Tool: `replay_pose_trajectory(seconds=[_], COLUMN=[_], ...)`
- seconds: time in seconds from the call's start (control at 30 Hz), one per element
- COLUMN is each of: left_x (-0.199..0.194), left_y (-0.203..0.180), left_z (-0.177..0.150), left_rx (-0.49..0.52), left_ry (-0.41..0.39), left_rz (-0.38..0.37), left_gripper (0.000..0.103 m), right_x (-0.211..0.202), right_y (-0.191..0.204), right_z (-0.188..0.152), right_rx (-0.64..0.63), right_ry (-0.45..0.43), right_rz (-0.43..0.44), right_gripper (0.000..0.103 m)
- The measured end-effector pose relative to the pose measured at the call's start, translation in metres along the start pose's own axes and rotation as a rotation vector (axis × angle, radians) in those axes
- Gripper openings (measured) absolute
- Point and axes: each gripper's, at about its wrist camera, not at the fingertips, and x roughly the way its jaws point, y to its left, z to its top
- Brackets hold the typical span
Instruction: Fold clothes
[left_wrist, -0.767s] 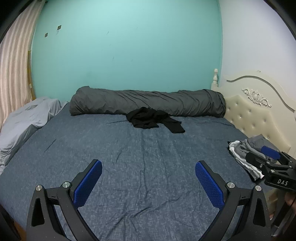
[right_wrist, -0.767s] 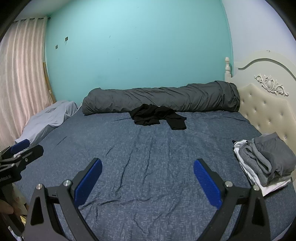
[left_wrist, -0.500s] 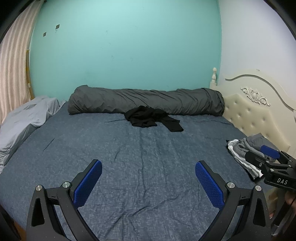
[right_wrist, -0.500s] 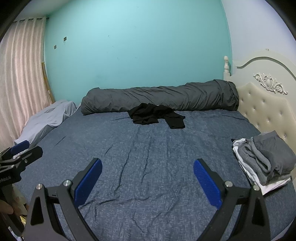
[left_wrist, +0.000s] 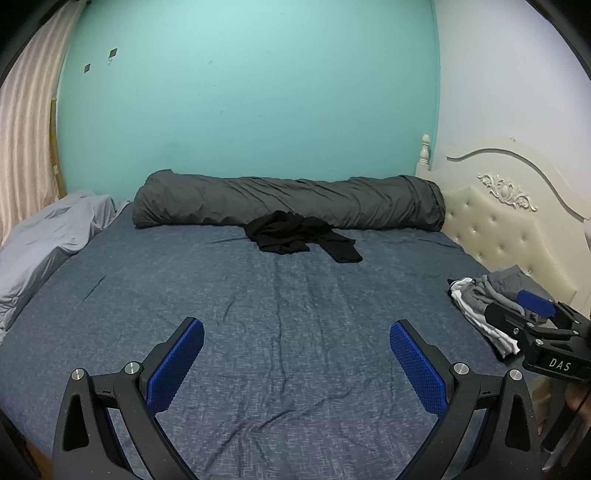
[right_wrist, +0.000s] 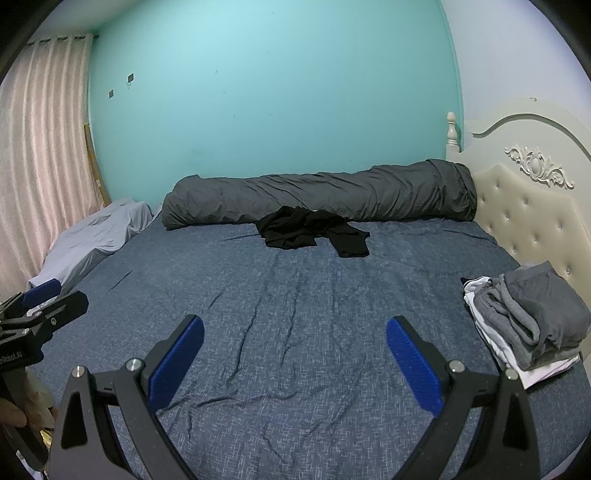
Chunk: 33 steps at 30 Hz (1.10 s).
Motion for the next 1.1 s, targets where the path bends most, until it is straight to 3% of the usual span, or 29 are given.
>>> replay_pose_trajectory(seconds=[1.1], left_x=[0.0042], left_y=[-0.0068], left_z=[-0.0049], left_rx=[0.005], left_ry=[0.002], left_rz=[-0.034], left_gripper=[0.103], right_x=[-0.0022], right_y=[-0.0046], right_z=[0.0011], right_rx=[0.0], right_ry=[0.007], right_rz=[-0.015], right_gripper=[0.1])
